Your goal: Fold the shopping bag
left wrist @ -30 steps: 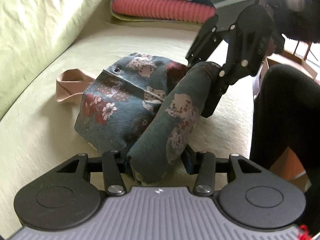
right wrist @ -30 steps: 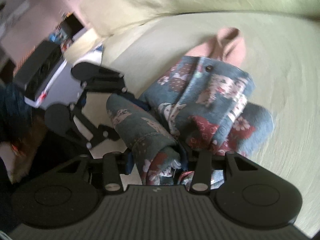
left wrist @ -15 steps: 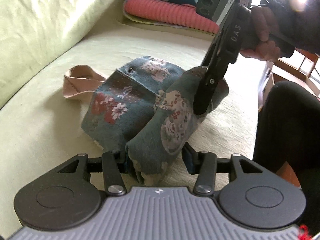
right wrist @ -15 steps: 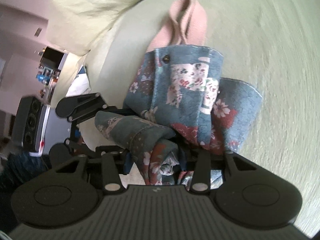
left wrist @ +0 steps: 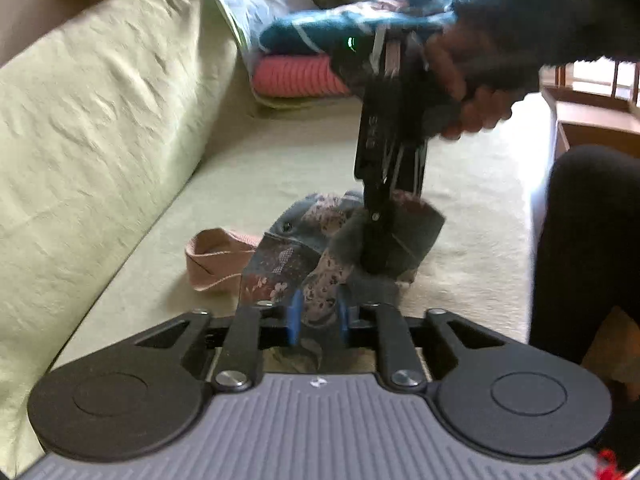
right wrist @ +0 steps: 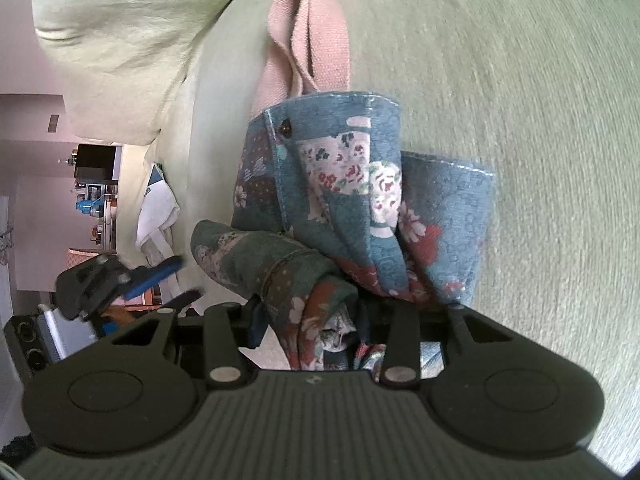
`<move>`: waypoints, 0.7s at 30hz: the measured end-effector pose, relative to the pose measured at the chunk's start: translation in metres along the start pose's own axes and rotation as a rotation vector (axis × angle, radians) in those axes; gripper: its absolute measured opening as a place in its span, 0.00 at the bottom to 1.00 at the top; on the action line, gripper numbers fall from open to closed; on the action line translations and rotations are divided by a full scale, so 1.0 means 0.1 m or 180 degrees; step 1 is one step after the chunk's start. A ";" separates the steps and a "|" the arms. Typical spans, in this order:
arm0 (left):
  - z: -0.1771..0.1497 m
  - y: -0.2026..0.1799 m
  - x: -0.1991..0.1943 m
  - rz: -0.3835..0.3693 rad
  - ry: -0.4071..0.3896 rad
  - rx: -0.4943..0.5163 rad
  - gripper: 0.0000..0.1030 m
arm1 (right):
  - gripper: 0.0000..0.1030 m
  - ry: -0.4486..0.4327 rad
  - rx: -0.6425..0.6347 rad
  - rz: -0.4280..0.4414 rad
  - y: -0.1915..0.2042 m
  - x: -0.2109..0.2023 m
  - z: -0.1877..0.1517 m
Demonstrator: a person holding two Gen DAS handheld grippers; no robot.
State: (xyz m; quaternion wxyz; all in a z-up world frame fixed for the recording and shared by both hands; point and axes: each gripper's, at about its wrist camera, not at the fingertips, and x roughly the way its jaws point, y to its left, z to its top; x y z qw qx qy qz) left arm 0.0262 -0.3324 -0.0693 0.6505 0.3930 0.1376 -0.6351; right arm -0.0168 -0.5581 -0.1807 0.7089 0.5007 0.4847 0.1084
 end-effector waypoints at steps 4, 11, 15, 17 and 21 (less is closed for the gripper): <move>-0.03 0.10 0.14 -0.0025 0.0023 -0.0254 0.20 | 0.34 -0.0017 0.0103 0.0019 -0.05 0.00 -0.01; 0.00 0.17 0.32 -0.0024 0.0229 -0.0389 0.19 | 0.34 -0.0215 0.0113 -0.0005 -0.05 -0.05 -0.07; 0.02 0.17 0.34 0.0013 0.0282 -0.0436 0.18 | 0.34 -0.0619 -0.0076 -0.0167 0.08 -0.12 -0.24; 0.02 0.15 0.34 0.0047 0.0293 -0.0453 0.18 | 0.36 -0.0904 -0.0232 -0.0325 0.19 -0.16 -0.38; 0.03 0.11 0.33 0.0109 0.0290 -0.0450 0.17 | 0.37 -0.1614 -0.0740 -0.0831 0.49 -0.19 -0.80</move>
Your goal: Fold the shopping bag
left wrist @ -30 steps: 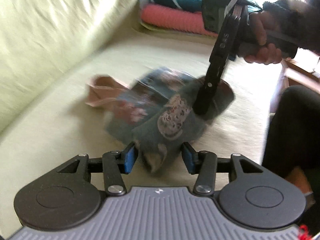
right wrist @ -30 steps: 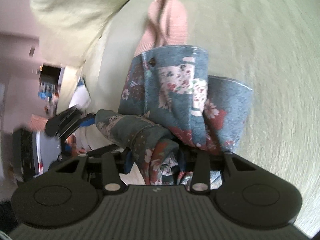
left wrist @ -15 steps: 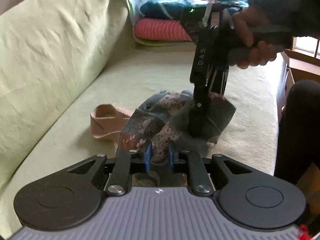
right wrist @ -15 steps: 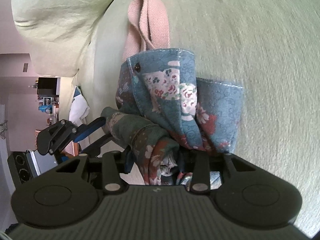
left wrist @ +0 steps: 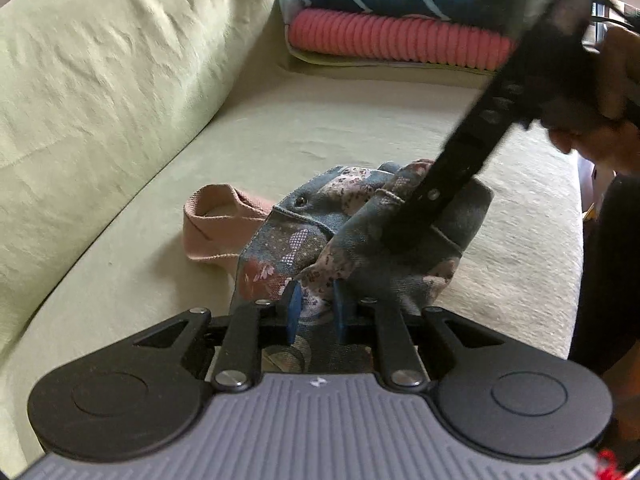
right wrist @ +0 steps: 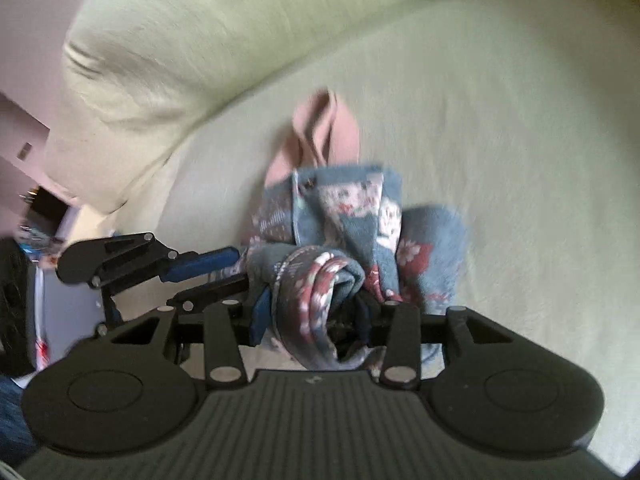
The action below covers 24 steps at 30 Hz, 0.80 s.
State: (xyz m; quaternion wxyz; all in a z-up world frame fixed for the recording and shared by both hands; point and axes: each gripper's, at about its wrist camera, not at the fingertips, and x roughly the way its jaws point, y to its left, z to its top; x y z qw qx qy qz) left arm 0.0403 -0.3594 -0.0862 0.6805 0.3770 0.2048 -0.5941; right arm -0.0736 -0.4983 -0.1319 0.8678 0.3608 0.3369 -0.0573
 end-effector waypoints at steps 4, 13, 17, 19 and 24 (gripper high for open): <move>0.02 -0.02 0.00 0.0020 0.0009 0.0015 0.16 | 0.37 -0.0923 -0.0662 -0.0769 0.37 -0.31 -0.35; 0.05 -0.02 0.02 0.0025 0.0042 0.0031 0.16 | 0.23 -0.1261 -0.2192 -0.1574 0.78 0.17 -0.75; 0.05 0.03 0.13 -0.0010 -0.0031 -0.0082 0.16 | 0.25 -0.1146 -0.1954 -0.1389 0.60 0.27 -0.61; 0.05 0.08 0.20 -0.0041 -0.0073 -0.0174 0.16 | 0.26 -0.1094 -0.1852 -0.1309 0.52 0.29 -0.53; 0.02 0.11 0.13 -0.0026 -0.0215 -0.0308 0.16 | 0.28 -0.1002 -0.1797 -0.1181 0.40 0.27 -0.44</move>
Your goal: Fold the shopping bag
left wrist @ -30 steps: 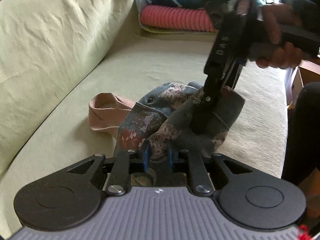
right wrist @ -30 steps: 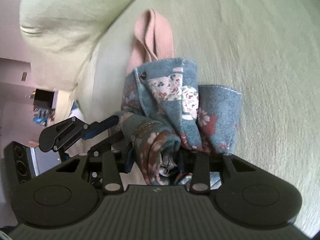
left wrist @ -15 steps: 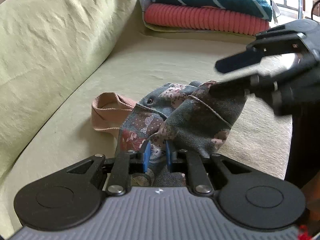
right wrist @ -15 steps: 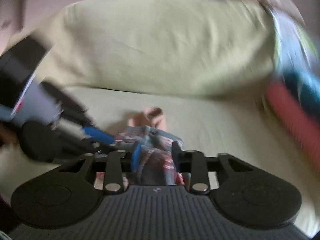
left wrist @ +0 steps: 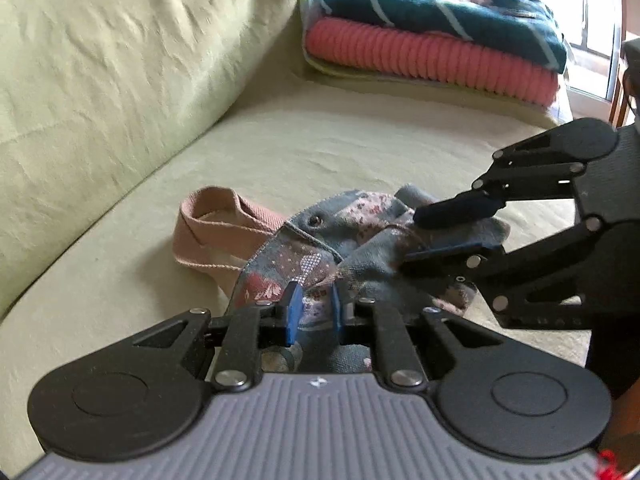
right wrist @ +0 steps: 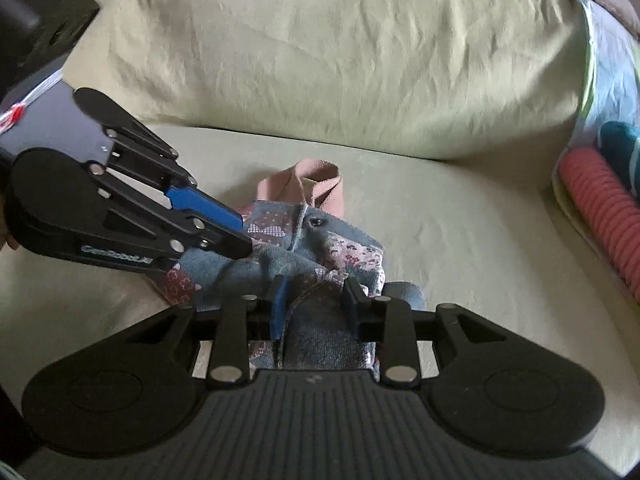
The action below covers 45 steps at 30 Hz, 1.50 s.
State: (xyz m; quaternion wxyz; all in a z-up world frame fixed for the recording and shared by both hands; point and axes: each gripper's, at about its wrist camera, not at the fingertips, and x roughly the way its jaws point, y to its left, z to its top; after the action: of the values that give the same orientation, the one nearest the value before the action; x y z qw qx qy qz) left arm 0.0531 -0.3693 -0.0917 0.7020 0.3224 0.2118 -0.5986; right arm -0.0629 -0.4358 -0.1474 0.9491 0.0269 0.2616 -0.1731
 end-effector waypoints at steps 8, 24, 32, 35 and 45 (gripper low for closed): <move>-0.11 -0.10 -0.34 0.0098 -0.0058 0.0012 0.18 | 0.29 0.0031 0.0045 0.0086 -0.07 0.00 -0.01; -0.11 -0.02 -0.12 0.0190 -0.0106 -0.0236 0.21 | 0.30 0.0063 0.0077 0.0181 -0.04 -0.04 -0.05; -0.12 0.02 -0.12 0.0164 -0.0085 -0.0352 0.22 | 0.31 0.0069 0.0077 0.0221 -0.03 -0.02 -0.05; -0.09 0.00 -0.13 0.0186 -0.0062 -0.0306 0.22 | 0.31 0.0067 0.0068 0.0227 -0.03 -0.02 -0.05; -0.39 -0.64 -0.49 0.0594 -0.0025 0.2011 0.43 | 0.32 0.0085 0.0030 0.0372 -0.11 -0.02 -0.05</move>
State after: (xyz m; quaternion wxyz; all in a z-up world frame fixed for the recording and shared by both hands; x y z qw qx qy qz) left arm -0.0156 -0.3116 -0.0985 0.6199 0.5399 -0.0175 -0.5691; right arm -0.0707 -0.4446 -0.1506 0.9539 0.0489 0.2713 -0.1183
